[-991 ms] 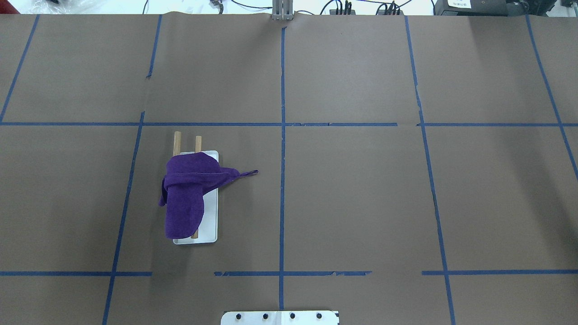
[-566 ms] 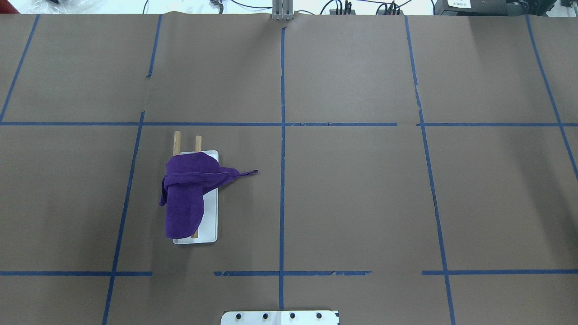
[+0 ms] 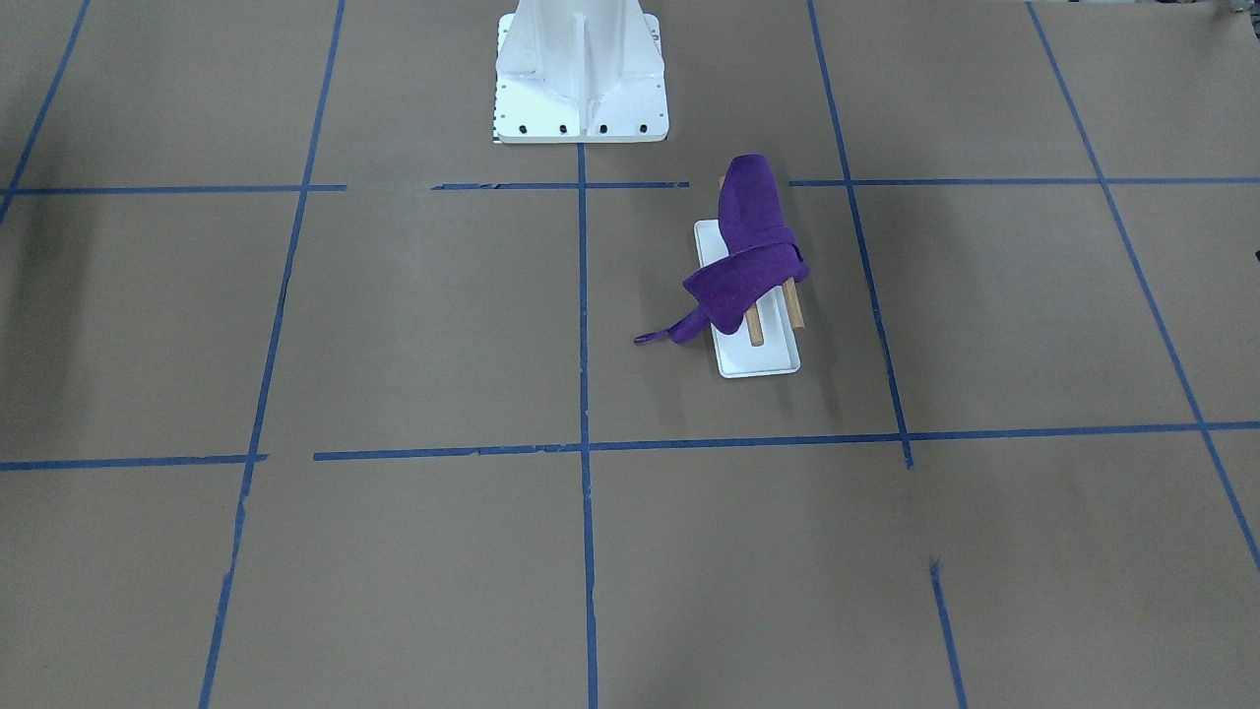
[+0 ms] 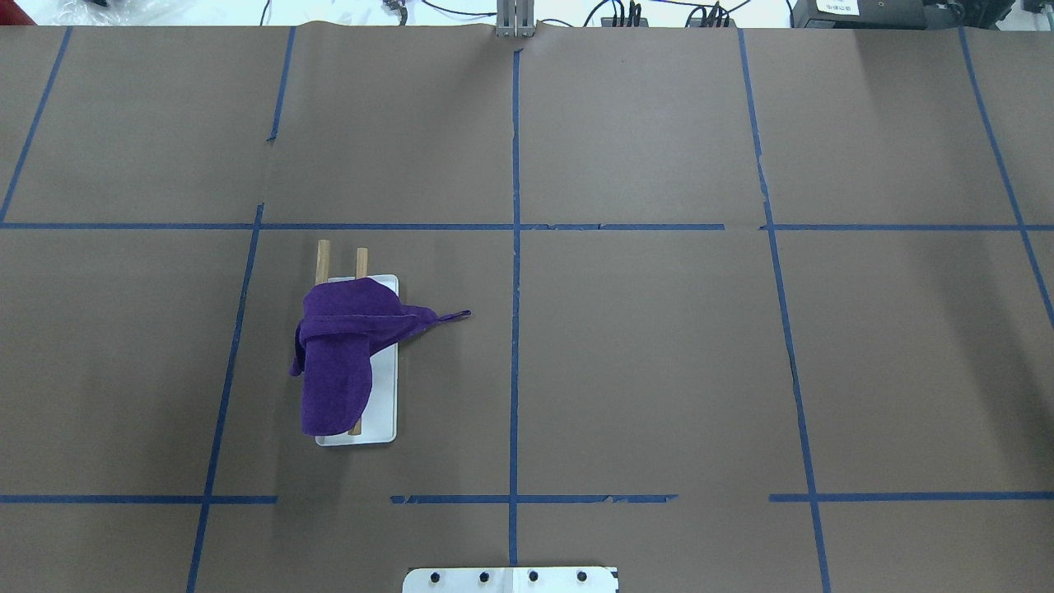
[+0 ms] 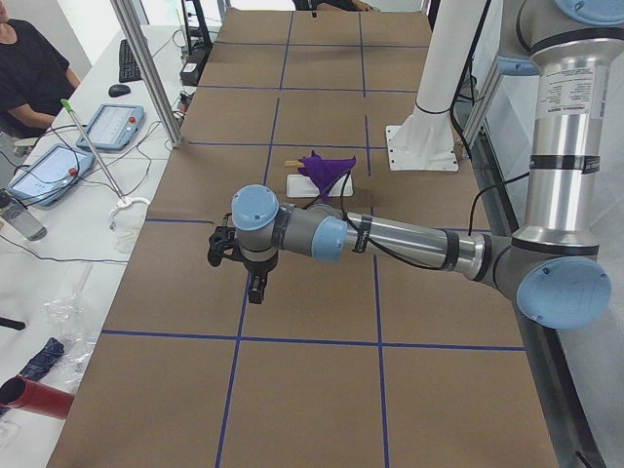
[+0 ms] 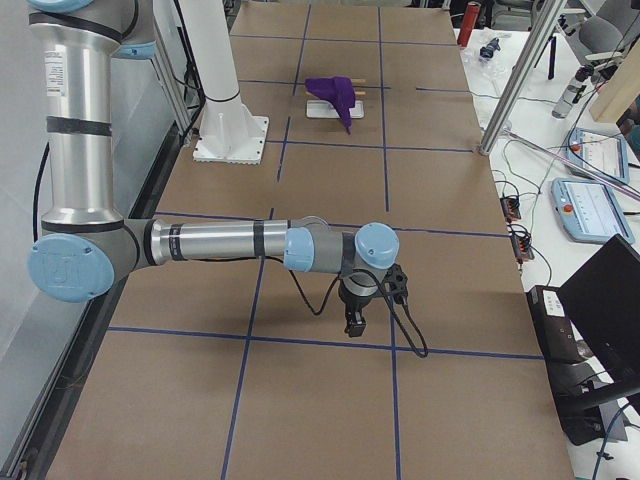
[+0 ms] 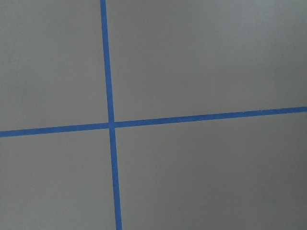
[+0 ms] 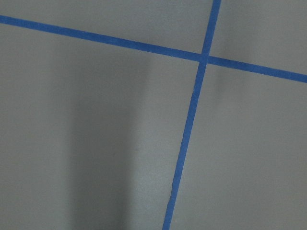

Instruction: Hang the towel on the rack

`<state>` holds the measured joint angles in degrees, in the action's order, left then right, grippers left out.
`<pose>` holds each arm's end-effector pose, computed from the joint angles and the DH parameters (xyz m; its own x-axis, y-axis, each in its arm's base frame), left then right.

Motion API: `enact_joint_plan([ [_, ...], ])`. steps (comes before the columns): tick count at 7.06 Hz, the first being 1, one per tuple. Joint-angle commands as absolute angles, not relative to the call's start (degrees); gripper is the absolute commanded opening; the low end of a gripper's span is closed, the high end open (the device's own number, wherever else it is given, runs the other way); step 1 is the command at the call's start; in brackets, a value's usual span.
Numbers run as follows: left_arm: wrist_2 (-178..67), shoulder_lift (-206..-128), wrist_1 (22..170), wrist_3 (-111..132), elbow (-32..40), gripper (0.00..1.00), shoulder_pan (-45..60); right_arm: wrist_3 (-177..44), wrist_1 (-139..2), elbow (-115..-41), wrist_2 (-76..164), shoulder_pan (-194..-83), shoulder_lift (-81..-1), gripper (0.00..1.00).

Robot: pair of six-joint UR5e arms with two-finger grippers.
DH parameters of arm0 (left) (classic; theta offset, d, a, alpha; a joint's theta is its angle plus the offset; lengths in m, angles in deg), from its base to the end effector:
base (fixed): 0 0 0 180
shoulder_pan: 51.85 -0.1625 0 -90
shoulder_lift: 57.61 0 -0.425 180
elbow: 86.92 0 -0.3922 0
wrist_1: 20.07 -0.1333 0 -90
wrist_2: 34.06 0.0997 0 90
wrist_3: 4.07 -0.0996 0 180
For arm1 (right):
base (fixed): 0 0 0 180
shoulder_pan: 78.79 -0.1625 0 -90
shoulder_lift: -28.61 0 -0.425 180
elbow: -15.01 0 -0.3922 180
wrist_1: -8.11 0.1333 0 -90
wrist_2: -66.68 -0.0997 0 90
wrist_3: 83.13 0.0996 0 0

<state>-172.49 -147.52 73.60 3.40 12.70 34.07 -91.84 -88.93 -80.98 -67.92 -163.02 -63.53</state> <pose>-0.0232 -0.5012 0.5641 0.6532 0.0895 -0.7519 0.0158 0.9912 0.1317 0.0157 -0.4750 0.6372 0.6889 -0.1828 0.7014 0.2071 0.9770 0.0512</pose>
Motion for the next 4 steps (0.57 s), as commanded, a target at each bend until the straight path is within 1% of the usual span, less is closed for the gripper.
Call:
enact_joint_plan([
  [1,-172.4,-148.0,73.7,3.3,12.6,1.00,33.4,-91.8,-88.9,-81.7,-68.0,-163.1,-63.5,1.00],
  [4,-172.9,-148.0,73.8,3.3,12.7,1.00,33.2,-91.6,-88.9,-82.3,-68.0,-163.1,-63.1,1.00],
])
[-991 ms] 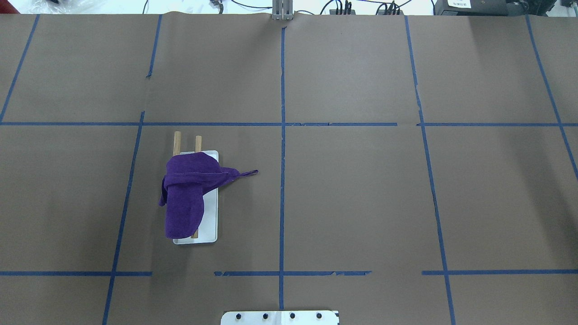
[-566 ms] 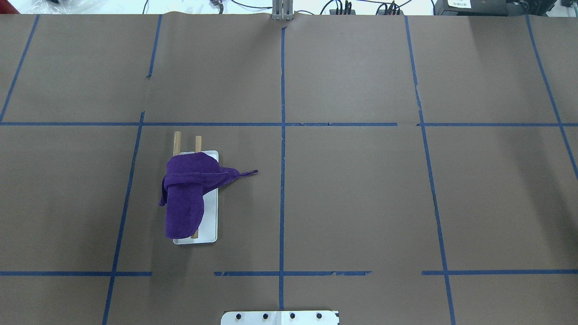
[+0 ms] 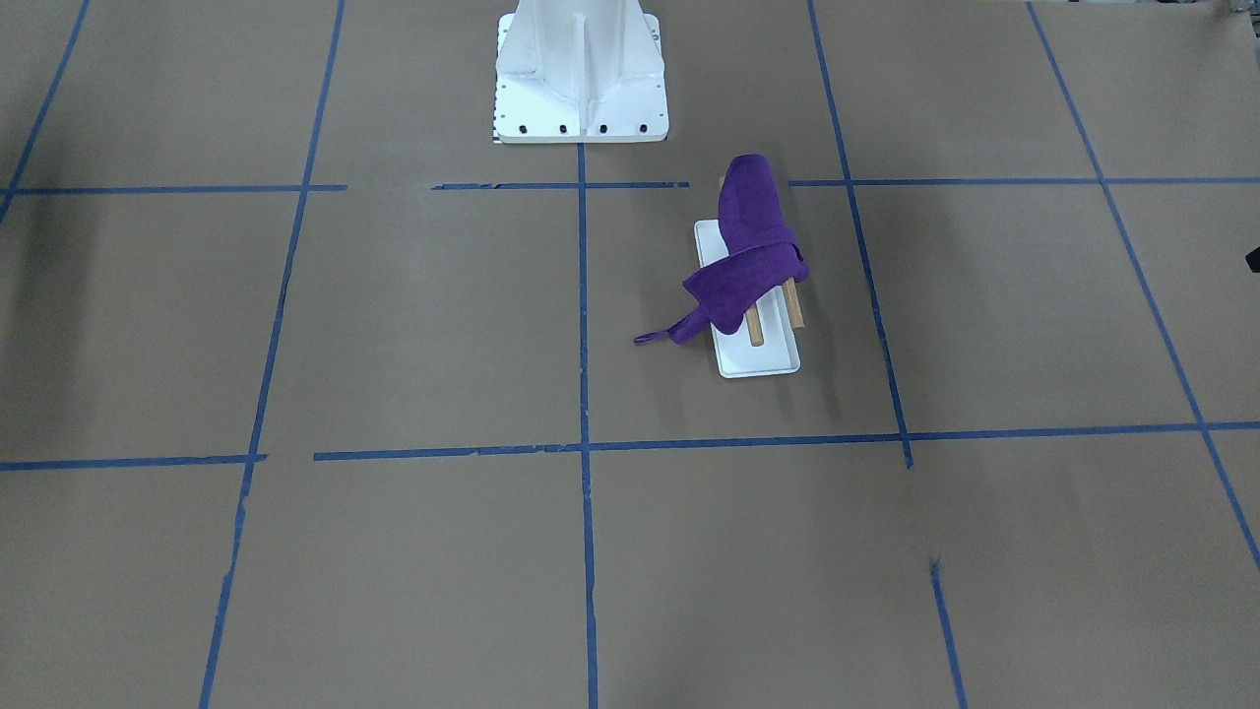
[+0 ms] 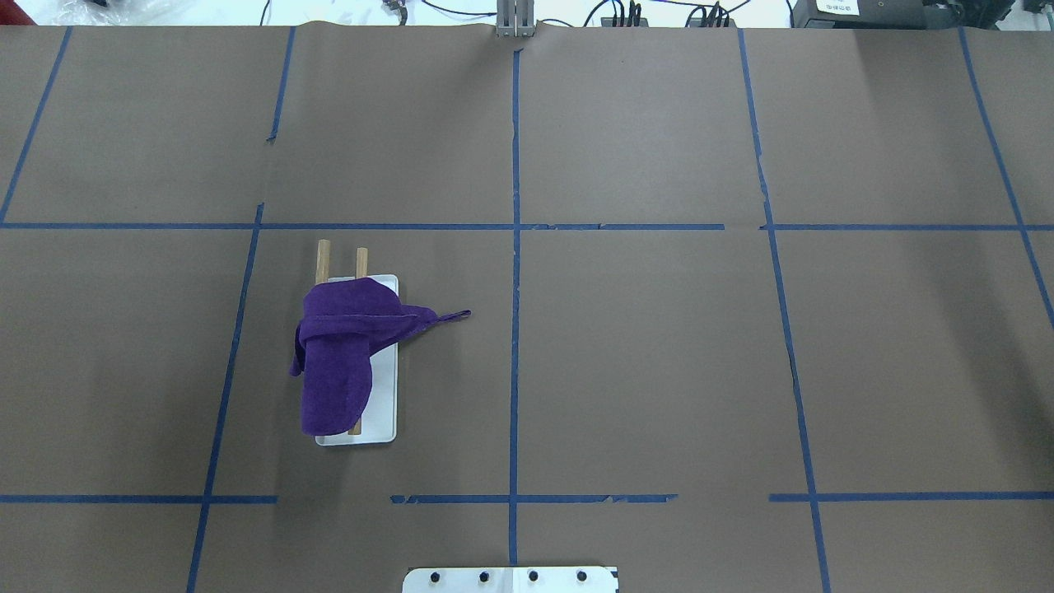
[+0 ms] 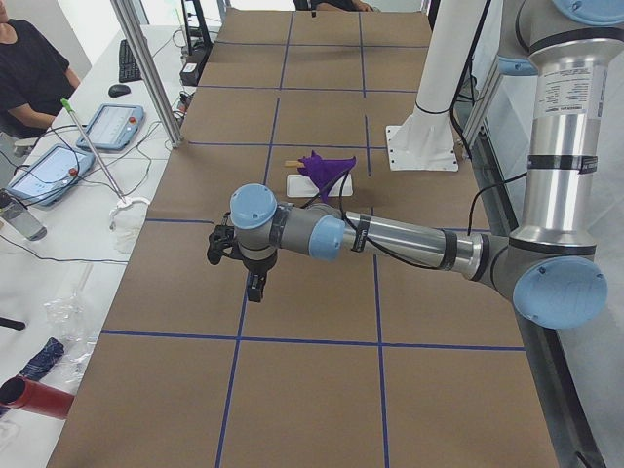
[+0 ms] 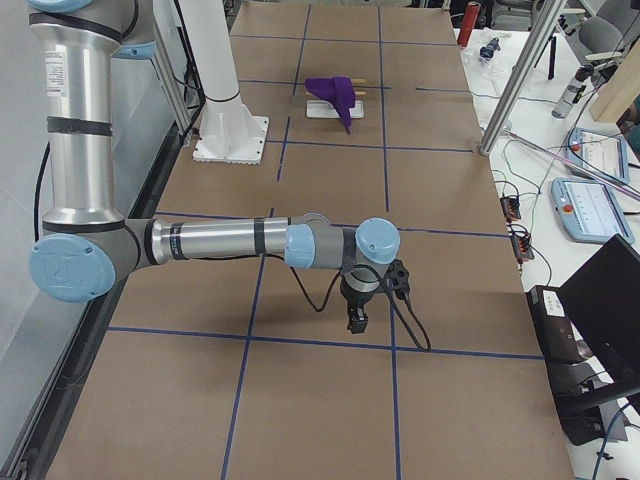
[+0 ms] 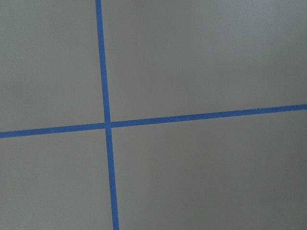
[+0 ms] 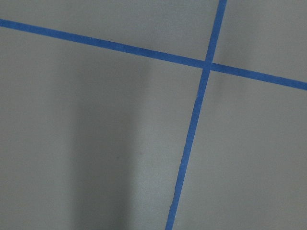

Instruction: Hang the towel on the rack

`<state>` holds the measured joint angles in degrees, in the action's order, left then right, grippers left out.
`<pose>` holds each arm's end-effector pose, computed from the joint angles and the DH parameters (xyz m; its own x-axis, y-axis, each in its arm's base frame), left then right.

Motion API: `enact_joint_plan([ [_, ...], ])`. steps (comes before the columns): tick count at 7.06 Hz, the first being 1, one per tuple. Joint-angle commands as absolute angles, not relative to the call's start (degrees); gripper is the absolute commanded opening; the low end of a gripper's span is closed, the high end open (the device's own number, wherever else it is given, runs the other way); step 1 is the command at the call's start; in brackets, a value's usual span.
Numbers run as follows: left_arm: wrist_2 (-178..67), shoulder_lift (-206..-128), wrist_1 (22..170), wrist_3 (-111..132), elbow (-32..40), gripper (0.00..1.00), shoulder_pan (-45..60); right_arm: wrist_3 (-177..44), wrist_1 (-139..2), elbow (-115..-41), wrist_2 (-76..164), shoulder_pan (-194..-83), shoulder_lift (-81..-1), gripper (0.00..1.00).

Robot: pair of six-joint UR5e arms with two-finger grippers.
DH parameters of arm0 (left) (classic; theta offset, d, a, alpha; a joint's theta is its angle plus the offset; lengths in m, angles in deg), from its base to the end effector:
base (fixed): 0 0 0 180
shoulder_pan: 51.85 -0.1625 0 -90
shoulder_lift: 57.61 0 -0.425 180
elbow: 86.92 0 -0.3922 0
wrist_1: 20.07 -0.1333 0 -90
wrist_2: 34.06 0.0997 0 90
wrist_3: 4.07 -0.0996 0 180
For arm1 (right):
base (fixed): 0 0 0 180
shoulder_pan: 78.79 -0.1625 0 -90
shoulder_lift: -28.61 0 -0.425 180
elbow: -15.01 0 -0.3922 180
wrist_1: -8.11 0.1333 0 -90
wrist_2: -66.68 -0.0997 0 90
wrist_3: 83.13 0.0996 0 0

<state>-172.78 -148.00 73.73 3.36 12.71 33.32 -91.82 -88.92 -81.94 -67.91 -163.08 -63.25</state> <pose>-0.0160 -0.5048 0.5592 0.6475 0.1073 -0.7545 0.0020 0.9898 0.1425 0.0159 -0.4781 0.6267 0.6878 -0.1969 0.6987 0.2057 0.9759 0.0725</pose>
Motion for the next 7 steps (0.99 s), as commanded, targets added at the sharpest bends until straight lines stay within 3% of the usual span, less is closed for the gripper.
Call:
enact_joint_plan([
  [1,-172.9,-147.7,73.7,3.3,13.0,1.00,32.7,-91.4,-88.9,-82.6,-68.0,-163.0,-63.3,1.00],
  [7,-172.9,-148.0,74.0,3.4,12.7,1.00,31.7,-91.3,-88.9,-82.0,-69.9,-163.0,-63.2,1.00],
])
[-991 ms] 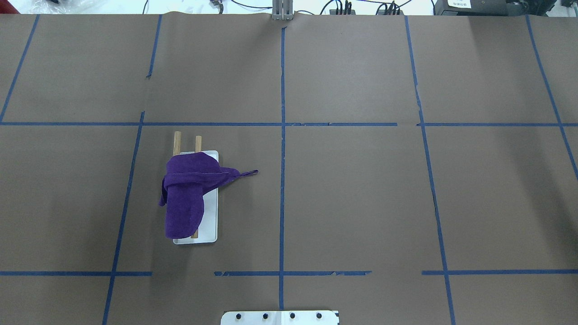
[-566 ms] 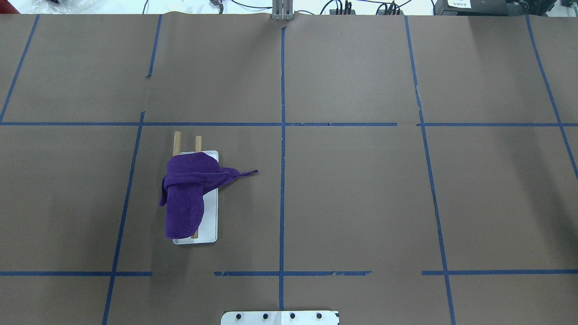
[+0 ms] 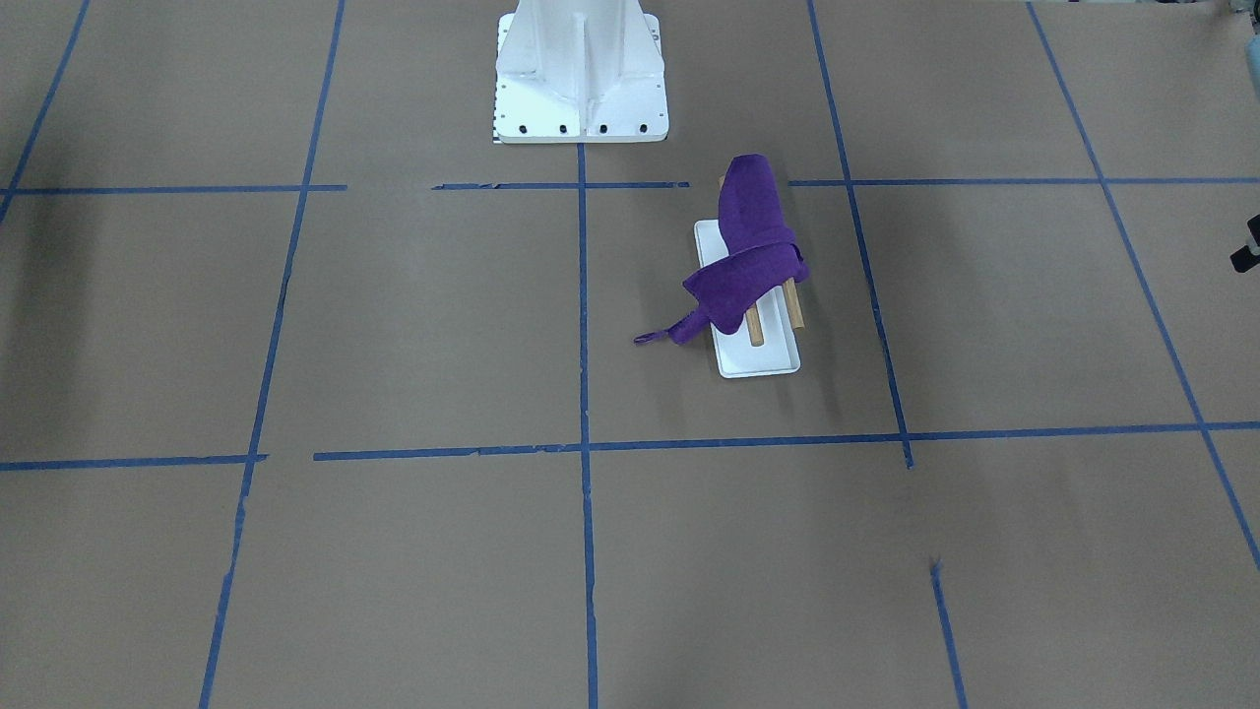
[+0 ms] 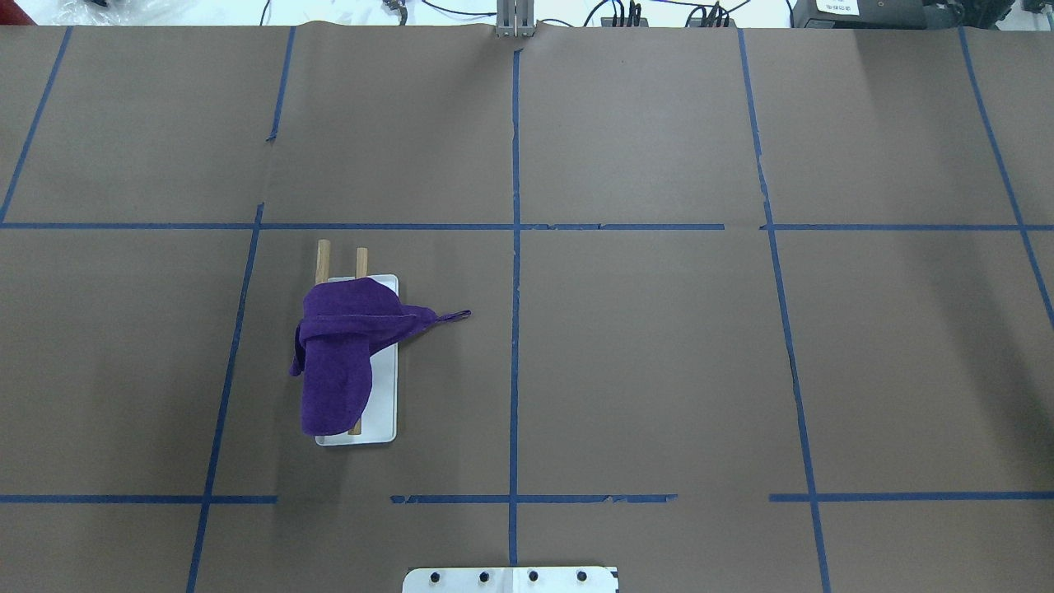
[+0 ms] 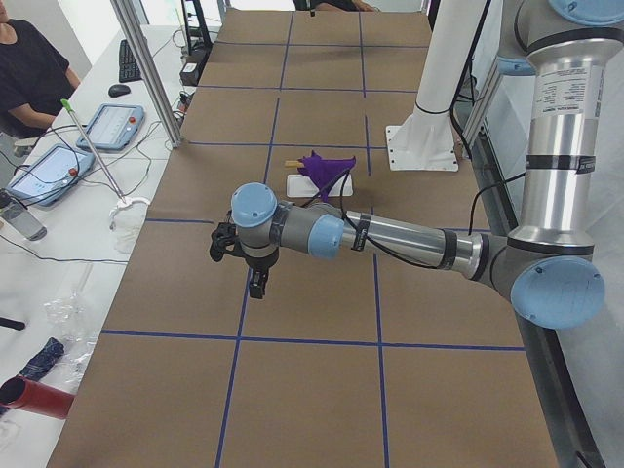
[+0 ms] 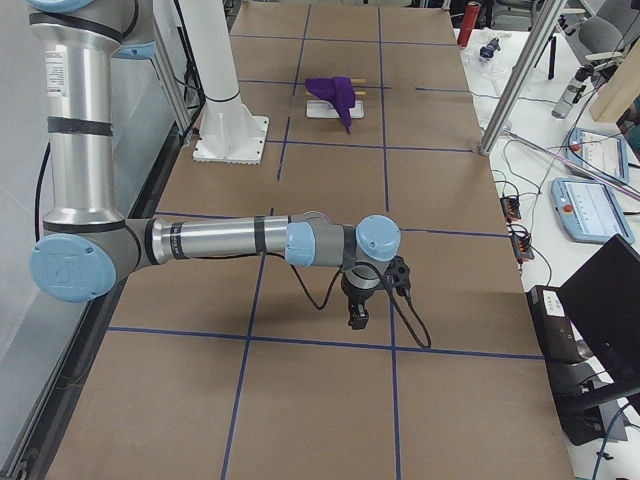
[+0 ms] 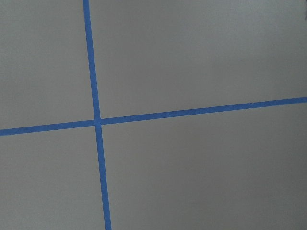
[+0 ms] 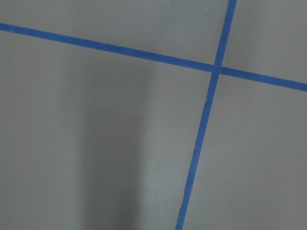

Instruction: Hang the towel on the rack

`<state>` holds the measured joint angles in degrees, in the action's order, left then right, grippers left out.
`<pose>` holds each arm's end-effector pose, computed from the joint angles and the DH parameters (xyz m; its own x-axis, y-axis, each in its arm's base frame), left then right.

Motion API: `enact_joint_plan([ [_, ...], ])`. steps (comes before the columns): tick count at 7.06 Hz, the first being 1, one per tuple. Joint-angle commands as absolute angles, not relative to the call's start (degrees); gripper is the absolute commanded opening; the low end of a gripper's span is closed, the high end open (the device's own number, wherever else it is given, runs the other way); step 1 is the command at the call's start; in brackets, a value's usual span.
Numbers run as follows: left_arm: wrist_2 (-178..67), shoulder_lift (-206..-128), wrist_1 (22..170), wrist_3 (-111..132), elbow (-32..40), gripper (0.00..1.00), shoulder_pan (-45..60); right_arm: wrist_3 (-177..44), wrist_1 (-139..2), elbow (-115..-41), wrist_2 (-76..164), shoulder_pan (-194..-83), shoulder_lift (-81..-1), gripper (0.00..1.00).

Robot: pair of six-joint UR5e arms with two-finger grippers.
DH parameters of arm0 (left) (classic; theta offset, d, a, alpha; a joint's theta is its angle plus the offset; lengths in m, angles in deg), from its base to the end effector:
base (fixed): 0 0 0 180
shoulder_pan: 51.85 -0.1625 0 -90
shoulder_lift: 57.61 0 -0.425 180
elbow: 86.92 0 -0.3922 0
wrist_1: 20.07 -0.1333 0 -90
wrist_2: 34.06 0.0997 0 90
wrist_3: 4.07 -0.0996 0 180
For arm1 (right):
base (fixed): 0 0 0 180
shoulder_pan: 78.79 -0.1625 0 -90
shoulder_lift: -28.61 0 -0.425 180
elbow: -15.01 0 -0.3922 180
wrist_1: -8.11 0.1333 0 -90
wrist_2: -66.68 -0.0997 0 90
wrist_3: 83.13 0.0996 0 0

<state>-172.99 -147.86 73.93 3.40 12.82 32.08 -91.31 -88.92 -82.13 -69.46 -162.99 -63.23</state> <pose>-0.0049 -0.5040 0.5589 0.6420 0.1231 -0.7568 -0.0193 0.9893 0.1446 0.0132 -0.4782 0.6230 0.6701 -0.1894 0.7177 0.1984 0.9774 0.0727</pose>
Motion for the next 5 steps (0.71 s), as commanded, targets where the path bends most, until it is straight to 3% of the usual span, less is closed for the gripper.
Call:
enact_joint_plan([
  [1,-172.9,-148.0,74.0,3.4,12.9,1.00,31.5,-91.3,-88.9,-81.9,-69.9,-163.0,-63.2,1.00],
  [5,-172.5,-149.6,73.7,3.5,13.4,1.00,31.3,-91.3,-88.9,-81.9,-70.0,-162.9,-63.2,1.00],
])
